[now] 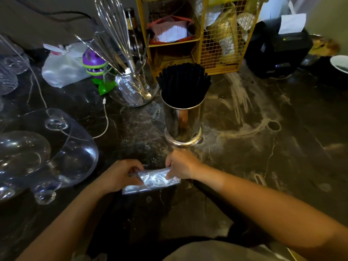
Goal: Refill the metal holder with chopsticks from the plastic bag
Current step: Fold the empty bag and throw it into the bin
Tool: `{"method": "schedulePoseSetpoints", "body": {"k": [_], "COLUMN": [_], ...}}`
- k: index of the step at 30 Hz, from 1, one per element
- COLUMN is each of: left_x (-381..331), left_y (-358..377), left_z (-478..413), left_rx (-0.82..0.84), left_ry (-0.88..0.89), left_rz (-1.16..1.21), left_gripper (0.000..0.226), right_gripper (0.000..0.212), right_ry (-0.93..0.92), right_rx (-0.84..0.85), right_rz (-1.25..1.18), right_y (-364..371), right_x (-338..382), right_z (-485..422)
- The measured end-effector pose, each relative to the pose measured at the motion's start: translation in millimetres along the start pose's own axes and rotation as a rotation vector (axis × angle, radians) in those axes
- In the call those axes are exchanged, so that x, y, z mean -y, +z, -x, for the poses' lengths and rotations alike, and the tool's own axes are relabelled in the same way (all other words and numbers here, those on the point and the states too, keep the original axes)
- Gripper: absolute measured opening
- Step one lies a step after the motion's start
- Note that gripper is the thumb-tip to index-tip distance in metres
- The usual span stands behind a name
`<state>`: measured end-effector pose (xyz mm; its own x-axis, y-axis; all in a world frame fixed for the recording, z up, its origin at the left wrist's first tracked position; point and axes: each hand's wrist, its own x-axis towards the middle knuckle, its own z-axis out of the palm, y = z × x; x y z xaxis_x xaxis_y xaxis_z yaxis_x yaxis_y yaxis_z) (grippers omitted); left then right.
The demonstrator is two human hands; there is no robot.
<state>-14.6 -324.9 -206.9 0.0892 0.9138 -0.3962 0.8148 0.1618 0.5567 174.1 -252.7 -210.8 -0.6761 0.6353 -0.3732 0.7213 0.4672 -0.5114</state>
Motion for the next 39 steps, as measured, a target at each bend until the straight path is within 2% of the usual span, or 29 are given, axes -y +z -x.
{"method": "schedulePoseSetpoints", "body": {"k": [4, 7, 11, 14, 18, 21, 24, 28, 31, 36, 39], "left_x": [-8, -21, -43, -67, -110, -158, -212, -287, -340, -421, -458], "left_y": [-1, -3, 3, 16, 42, 66, 95, 144, 189, 278, 329], "left_z": [-6, -11, -23, -39, -65, -79, -85, -81, -77, -67, -67], "left_rx": [0.13, 0.191, 0.134, 0.105, 0.105, 0.088, 0.111, 0.174, 0.245, 0.288, 0.328], "left_ry": [0.062, 0.156, 0.278, 0.375, 0.476, 0.606, 0.731, 0.843, 0.896, 0.893, 0.9], "left_rz": [-0.079, -0.146, -0.043, 0.019, 0.034, 0.026, 0.019, -0.002, -0.049, -0.122, -0.151], "left_gripper": [0.025, 0.014, 0.014, 0.006, 0.013, 0.031, 0.035, 0.046, 0.059, 0.025, 0.021], "right_gripper": [0.02, 0.016, 0.014, 0.012, 0.006, 0.017, 0.014, 0.023, 0.008, 0.007, 0.01], "right_ry": [0.024, 0.059, 0.134, 0.191, 0.266, 0.335, 0.415, 0.506, 0.587, 0.711, 0.757], "right_rx": [0.044, -0.033, -0.164, -0.26, -0.399, -0.511, -0.616, -0.705, -0.74, -0.784, -0.796], "right_rz": [-0.068, -0.171, -0.321, -0.378, -0.434, -0.479, -0.464, -0.461, -0.438, -0.39, -0.375], "right_y": [5, 1, -13, -26, -44, -57, -69, -77, -73, -57, -43], "right_x": [-3, -8, -25, -43, -68, -90, -110, -143, -175, -229, -264], "right_z": [9, 25, 54, 80, 127, 172, 225, 302, 358, 445, 484]}}
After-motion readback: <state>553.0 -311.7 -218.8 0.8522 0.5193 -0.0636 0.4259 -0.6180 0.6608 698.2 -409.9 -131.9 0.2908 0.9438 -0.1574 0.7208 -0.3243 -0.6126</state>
